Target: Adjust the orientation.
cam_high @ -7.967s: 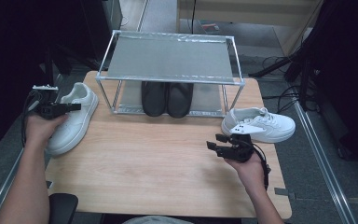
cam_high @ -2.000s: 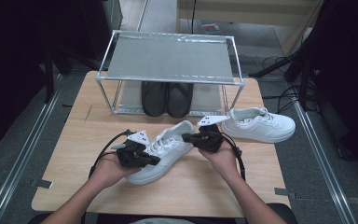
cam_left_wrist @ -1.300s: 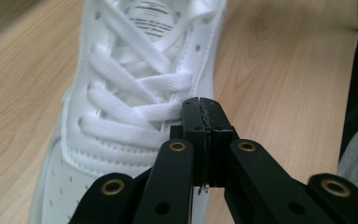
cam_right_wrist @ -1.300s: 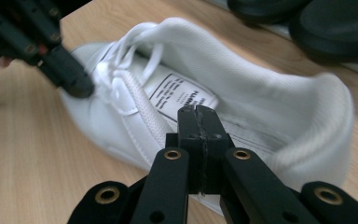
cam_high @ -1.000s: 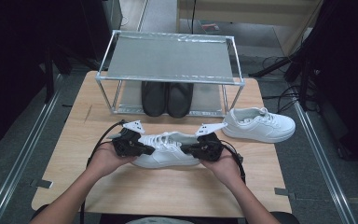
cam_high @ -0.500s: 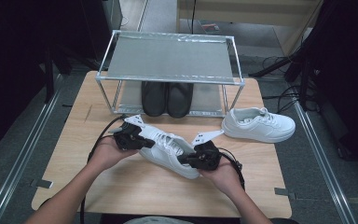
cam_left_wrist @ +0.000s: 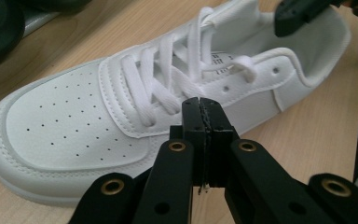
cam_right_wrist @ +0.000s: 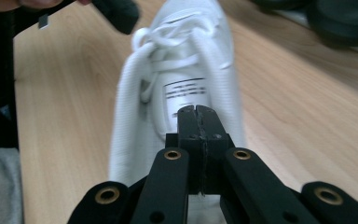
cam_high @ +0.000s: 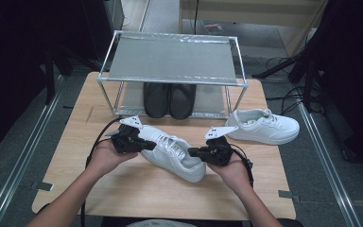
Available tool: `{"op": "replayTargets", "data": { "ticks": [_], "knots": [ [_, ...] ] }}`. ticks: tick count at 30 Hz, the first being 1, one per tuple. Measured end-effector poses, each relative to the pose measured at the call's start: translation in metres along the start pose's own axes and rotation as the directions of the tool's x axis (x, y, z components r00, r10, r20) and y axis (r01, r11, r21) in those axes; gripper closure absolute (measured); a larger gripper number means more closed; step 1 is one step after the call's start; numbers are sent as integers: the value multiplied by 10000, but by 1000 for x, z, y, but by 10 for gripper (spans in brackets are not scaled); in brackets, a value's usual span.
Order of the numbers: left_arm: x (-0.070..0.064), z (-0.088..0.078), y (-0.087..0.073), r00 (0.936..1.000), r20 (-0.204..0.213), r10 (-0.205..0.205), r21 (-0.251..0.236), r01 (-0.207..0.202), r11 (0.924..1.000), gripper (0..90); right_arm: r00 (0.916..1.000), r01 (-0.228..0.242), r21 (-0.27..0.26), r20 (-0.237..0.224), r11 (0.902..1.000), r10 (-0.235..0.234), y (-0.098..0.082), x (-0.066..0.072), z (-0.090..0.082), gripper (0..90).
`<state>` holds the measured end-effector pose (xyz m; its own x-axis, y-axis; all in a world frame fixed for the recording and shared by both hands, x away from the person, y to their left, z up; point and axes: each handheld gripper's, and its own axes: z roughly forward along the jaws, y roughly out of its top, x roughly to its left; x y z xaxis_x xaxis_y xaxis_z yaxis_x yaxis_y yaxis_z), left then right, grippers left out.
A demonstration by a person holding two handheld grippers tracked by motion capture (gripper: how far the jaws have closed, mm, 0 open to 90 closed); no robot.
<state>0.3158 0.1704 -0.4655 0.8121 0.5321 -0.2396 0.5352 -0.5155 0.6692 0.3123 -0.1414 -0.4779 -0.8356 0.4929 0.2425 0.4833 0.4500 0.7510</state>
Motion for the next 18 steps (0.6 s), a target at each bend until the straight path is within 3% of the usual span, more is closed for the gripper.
{"op": "replayTargets", "data": {
  "ticks": [6, 10, 14, 18],
  "knots": [
    [-3, 5, -7, 9999, -61, -93, 226, 94, 9997, 895, 9996, -193, -214, 212, 9996, 197, 5, -14, -3, 900],
    [-6, 11, -11, 10000, -94, 4, 513, 0, 9987, 889, 9990, -238, -59, 382, 9997, 240, 6, -21, -1, 896],
    [-5, 15, -12, 9999, -5, -143, 673, 143, 9976, 890, 9989, -255, 180, 398, 9995, 248, 7, -22, 4, 900],
    [-3, 20, -13, 9997, -166, -176, 863, 190, 9961, 889, 9989, -169, 202, 441, 9997, 160, 7, -21, 6, 900]
  ]
}}
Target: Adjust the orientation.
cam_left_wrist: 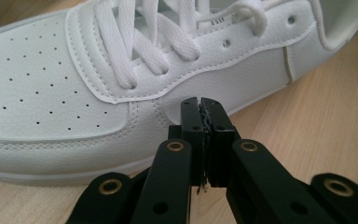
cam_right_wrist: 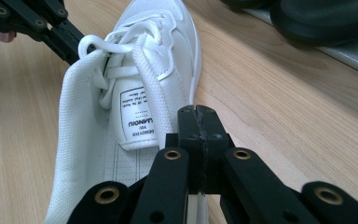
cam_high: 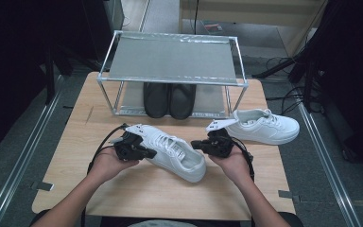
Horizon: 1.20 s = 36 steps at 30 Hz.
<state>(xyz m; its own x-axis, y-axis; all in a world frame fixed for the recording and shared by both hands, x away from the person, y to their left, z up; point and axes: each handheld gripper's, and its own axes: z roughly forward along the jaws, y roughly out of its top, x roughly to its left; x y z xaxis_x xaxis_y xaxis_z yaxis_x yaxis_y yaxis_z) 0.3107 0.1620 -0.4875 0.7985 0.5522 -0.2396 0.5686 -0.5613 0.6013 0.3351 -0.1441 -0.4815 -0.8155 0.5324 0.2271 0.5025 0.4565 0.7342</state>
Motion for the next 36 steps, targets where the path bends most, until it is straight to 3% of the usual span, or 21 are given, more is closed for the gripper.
{"op": "replayTargets", "data": {
  "ticks": [13, 18, 23, 29, 36],
  "knots": [
    [9, 2, -2, 10000, -10, -74, 37, 74, 10000, 896, 9997, 119, 68, -202, 9999, -118, -2, 9, 2, 900],
    [16, 0, -3, 9995, 51, -310, -55, 310, 9995, 896, 9987, 325, 153, -400, 9994, -319, -3, 17, 5, 900],
    [20, -1, -2, 9991, -213, -356, -146, 353, 9993, 896, 9972, 411, 174, -632, 9990, -399, -4, 26, 8, 900],
    [29, 0, -2, 9981, -63, -608, -338, 606, 9976, 891, 9950, 644, 196, -775, 9977, -627, -5, 38, 11, 900],
    [32, 1, 0, 9982, 18, -602, -312, 602, 9977, 889, 9949, 703, 162, -732, 9974, -690, -7, 48, 14, 900]
  ]
}}
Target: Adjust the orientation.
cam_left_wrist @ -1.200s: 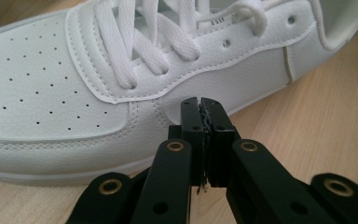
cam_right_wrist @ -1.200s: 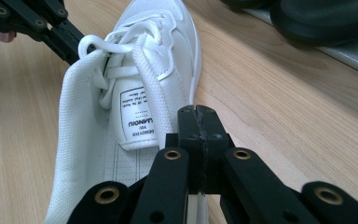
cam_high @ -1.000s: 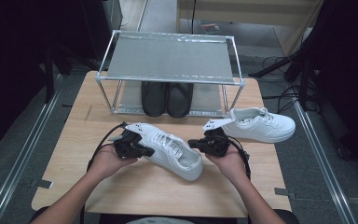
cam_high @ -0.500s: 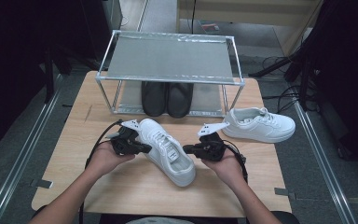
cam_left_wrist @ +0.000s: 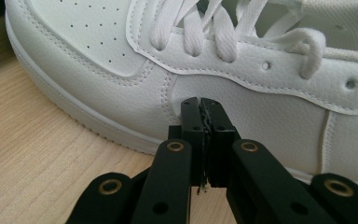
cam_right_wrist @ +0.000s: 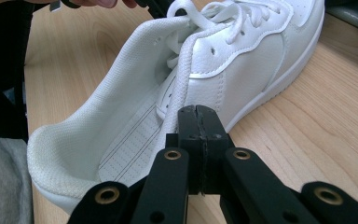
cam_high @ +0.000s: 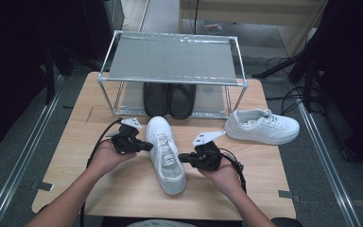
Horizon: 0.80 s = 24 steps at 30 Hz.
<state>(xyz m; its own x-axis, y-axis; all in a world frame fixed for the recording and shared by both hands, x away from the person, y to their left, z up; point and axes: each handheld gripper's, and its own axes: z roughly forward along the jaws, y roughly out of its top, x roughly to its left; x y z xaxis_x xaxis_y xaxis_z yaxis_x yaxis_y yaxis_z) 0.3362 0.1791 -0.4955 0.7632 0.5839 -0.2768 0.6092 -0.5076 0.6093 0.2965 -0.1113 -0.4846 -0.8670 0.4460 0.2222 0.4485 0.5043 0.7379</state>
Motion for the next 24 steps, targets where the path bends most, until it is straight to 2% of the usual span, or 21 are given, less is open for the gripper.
{"op": "replayTargets", "data": {
  "ticks": [5, 10, 13, 16, 17, 24],
  "knots": [
    [2, 1, 3, 9998, -210, 50, -45, -51, 10000, 882, 10000, -72, -106, 6, 9999, 72, 0, 4, 3, 900],
    [8, 2, 5, 9995, -204, -241, -243, 236, 9994, 868, 9994, 15, -186, -339, 9998, -21, 0, 11, 10, 897],
    [8, 1, 5, 9995, -214, -251, -214, 247, 9995, 867, 9993, 94, -156, -347, 9998, -100, 0, 11, 10, 889],
    [7, -1, 4, 9996, -241, -141, -187, 136, 9997, 842, 9996, -51, -245, -268, 9997, 45, 0, 7, 4, 879],
    [7, -2, 5, 9997, -131, -192, -245, 189, 9995, 826, 9997, -101, -343, -222, 9994, 93, 0, 5, 2, 874],
    [0, -22, 5, 9999, 82, 105, -1103, -95, 9939, 706, 9970, -747, -946, 153, 9927, 765, -5, -15, -26, 792]
  ]
}}
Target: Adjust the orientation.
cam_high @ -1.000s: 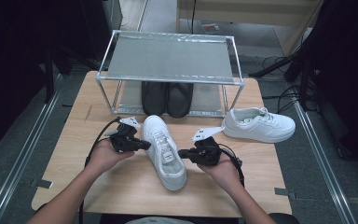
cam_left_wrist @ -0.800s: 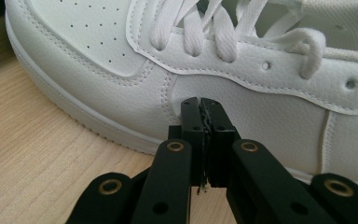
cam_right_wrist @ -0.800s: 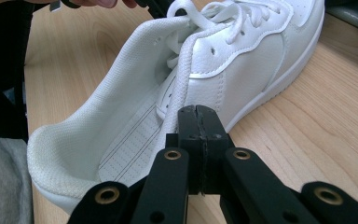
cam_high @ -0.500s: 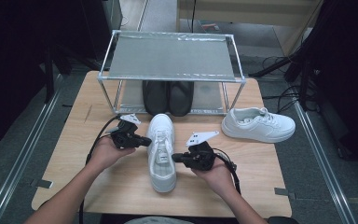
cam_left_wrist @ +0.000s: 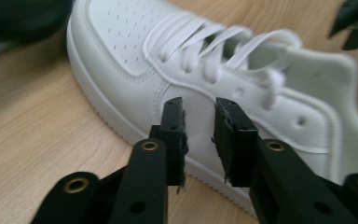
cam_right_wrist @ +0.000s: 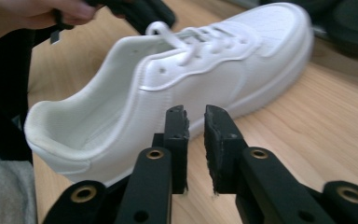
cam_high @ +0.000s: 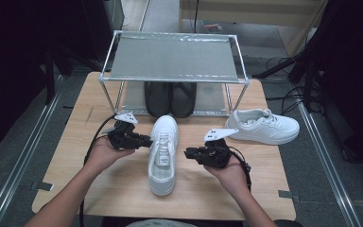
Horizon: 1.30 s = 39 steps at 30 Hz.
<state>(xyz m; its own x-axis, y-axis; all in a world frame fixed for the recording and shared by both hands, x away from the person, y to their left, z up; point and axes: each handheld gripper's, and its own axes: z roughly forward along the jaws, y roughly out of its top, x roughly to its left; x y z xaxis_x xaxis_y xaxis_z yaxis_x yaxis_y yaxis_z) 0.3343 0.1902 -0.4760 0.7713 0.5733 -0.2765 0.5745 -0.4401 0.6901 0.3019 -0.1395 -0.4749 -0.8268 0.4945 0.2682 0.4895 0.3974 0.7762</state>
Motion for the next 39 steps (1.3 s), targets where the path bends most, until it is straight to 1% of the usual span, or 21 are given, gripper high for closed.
{"op": "replayTargets", "data": {
  "ticks": [1, 3, 4, 6, 9, 13, 16, 19, 21, 23, 27, 30, 32, 35, 36, 38, 39],
  "knots": [
    [0, -2, 0, 10000, -6, 22, -37, -22, 10000, 689, 9999, -72, -51, 116, 10000, 72, -1, -3, -4, 772],
    [0, -3, -1, 10000, 32, 3, 13, -3, 10000, 655, 9992, -283, -105, 263, 9995, 286, -3, -10, -11, 763],
    [1, -2, -2, 9999, 98, -61, 36, 61, 10000, 631, 9987, -358, -146, 347, 9993, 363, -3, -13, -14, 755],
    [2, -1, -3, 9994, 347, -74, 68, 72, 10000, 541, 9975, -554, -192, 439, 9983, 562, -4, -18, -18, 742],
    [3, 0, -3, 9992, 402, 37, -16, -36, 10000, 466, 9963, -592, -265, 611, 9979, 607, -5, -24, -22, 717],
    [5, -1, -3, 9994, 342, -77, 2, 77, 10000, 443, 9942, -612, -309, 870, 9976, 637, -4, -31, -26, 682],
    [7, -2, -4, 9995, 270, -148, 18, 148, 9999, 439, 9927, -513, -319, 1080, 9982, 545, -5, -35, -29, 652],
    [8, -3, -4, 9996, 196, -199, 52, 198, 9998, 430, 9893, -605, -369, 1310, 9975, 649, -6, -43, -35, 639],
    [8, -3, -5, 9997, 166, -197, 128, 195, 9997, 427, 9856, -775, -445, 1472, 9960, 833, -7, -48, -41, 632],
    [8, -2, -6, 9999, 80, -145, 157, 144, 9998, 427, 9822, -870, -618, 1613, 9943, 960, -7, -54, -47, 629],
    [8, -2, -8, 9998, 67, -198, 232, 197, 9995, 426, 9725, -1150, -837, 1935, 9898, 1293, -8, -67, -57, 603],
    [8, -3, -9, 9996, 20, -282, 264, 282, 9993, 426, 9631, -1313, -755, 2267, 9885, 1453, -6, -77, -62, 600],
    [8, -4, -10, 9996, 14, -266, 247, 266, 9993, 427, 9578, -1379, -848, 2421, 9868, 1546, -5, -83, -67, 600],
    [5, -8, -11, 9999, -14, -135, 76, 135, 9999, 429, 9436, -1455, -910, 2864, 9852, 1658, -3, -91, -76, 599],
    [4, -9, -12, 9999, -24, -111, 73, 111, 9999, 429, 9394, -1542, -969, 2941, 9833, 1763, -2, -93, -79, 598],
    [3, -10, -13, 10000, -56, -55, 54, 56, 10000, 429, 9313, -1538, -1068, 3167, 9823, 1802, -1, -98, -85, 598],
    [3, -11, -14, 9999, -91, -120, 53, 120, 9999, 429, 9282, -1617, -1103, 3205, 9807, 1891, 0, -101, -88, 598]
  ]
}}
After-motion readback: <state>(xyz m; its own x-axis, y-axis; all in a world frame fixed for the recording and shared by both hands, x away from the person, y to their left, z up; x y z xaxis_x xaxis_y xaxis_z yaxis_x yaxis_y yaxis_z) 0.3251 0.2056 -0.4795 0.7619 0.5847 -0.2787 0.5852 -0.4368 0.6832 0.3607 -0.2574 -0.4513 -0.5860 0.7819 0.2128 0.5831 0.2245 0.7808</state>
